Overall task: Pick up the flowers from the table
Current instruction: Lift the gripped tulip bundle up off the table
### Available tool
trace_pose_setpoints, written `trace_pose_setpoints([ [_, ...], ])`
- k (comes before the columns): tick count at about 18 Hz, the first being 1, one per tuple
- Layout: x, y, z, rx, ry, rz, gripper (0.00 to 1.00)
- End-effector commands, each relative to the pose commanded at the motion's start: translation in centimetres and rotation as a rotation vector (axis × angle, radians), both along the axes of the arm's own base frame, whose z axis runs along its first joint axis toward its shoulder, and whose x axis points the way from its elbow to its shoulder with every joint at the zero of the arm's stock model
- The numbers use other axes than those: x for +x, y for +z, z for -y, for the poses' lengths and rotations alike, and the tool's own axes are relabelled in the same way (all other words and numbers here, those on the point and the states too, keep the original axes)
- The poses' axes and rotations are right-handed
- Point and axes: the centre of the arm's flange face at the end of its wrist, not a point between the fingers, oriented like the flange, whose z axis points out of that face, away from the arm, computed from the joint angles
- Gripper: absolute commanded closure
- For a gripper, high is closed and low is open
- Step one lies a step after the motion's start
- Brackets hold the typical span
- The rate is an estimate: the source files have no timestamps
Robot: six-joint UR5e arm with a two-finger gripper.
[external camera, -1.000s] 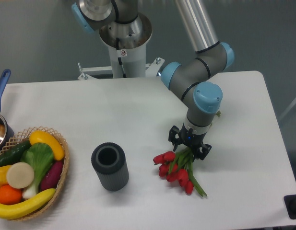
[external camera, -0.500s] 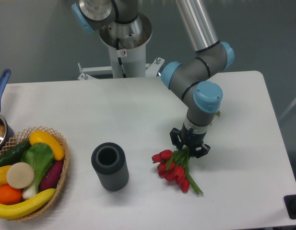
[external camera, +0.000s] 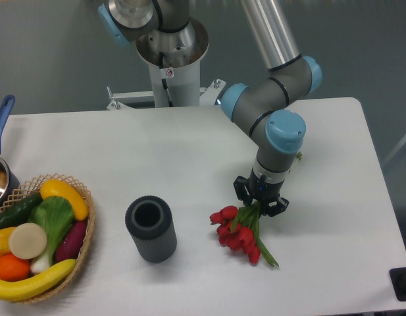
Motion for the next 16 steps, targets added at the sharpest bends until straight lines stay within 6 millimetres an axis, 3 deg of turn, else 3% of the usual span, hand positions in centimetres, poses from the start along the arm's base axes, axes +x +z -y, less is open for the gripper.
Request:
trace_pose_setpoints([
  [2, 0.2, 3.8, 0.4, 0.079, 0.007, -0.023, 0.61],
  [4, 0.5, 5.2, 0.3, 0.171, 0.021, 0.012, 0.61],
  [10, 2.5, 13.4, 0.7, 0.315, 0.071, -0.029, 0.61],
  [14, 4.7, 19.6, 0.4, 0.515, 0.086, 0.025, 0.61],
  [16, 5.2, 21.9, 1.3, 0.591, 0.099, 0.045, 0.61],
])
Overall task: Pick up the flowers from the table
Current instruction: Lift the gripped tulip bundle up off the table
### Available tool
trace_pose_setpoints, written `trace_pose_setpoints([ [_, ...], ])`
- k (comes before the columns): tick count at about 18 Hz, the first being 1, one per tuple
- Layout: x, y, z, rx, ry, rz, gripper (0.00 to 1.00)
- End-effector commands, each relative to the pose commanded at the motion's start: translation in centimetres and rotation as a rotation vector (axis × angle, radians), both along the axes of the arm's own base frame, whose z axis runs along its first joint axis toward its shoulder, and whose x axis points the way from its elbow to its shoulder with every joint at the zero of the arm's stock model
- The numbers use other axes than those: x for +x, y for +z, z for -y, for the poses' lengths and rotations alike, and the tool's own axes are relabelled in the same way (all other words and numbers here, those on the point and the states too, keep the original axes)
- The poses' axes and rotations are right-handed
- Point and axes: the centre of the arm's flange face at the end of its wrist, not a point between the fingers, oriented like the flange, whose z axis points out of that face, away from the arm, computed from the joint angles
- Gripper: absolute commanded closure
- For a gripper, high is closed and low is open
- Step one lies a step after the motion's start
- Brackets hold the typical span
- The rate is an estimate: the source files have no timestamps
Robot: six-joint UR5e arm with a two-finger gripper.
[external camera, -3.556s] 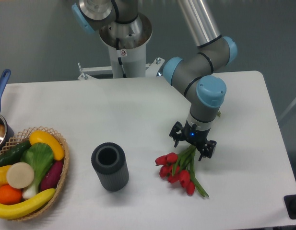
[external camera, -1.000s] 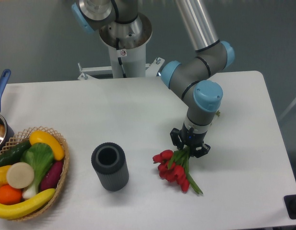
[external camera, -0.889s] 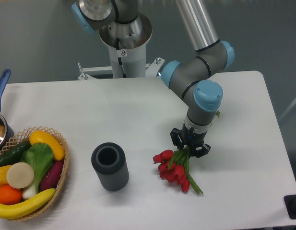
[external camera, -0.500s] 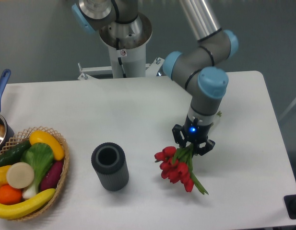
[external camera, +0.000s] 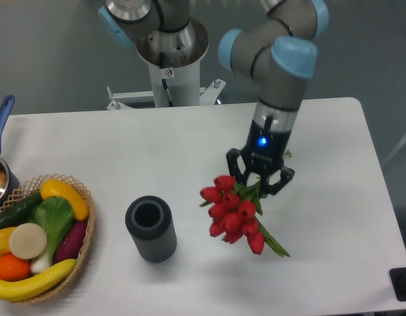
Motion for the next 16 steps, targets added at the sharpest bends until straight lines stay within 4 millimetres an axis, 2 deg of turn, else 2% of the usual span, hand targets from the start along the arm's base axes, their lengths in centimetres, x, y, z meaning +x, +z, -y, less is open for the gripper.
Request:
trace_pose_setpoints([
  [3, 0.1, 2.5, 1.7, 0.111, 0.014, 0.046, 0.61],
  [5, -0.2, 3.1, 2.4, 0.173, 0.008, 0.079, 0.61],
  [10, -0.7, 3.4, 3.4, 0.238, -0.001, 0.110, 0.61],
  [16, -0.9, 3.7, 3.7, 0.262, -0.006, 0.114, 0.61],
])
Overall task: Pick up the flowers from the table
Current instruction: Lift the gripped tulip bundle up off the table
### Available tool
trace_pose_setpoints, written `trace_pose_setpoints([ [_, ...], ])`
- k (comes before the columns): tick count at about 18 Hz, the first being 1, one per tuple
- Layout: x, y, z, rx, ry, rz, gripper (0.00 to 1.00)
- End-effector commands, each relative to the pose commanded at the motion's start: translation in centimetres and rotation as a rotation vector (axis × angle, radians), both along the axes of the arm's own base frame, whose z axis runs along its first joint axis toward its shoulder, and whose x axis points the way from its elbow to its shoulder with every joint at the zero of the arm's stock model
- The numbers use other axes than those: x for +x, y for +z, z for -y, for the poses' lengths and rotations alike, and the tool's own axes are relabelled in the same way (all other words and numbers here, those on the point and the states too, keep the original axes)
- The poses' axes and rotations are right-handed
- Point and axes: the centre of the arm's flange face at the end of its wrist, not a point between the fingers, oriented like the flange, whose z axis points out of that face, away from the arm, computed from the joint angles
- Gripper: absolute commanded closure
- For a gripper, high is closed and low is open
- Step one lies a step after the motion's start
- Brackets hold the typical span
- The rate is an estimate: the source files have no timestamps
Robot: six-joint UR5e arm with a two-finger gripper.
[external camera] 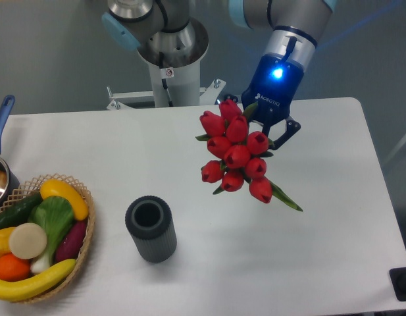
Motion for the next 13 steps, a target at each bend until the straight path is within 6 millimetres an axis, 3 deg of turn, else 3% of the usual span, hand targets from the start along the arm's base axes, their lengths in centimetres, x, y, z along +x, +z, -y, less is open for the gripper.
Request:
trace_pose_setpoints([
  [13, -0.01, -0.13, 0.16, 0.001, 0.000, -0.002, 0.61],
])
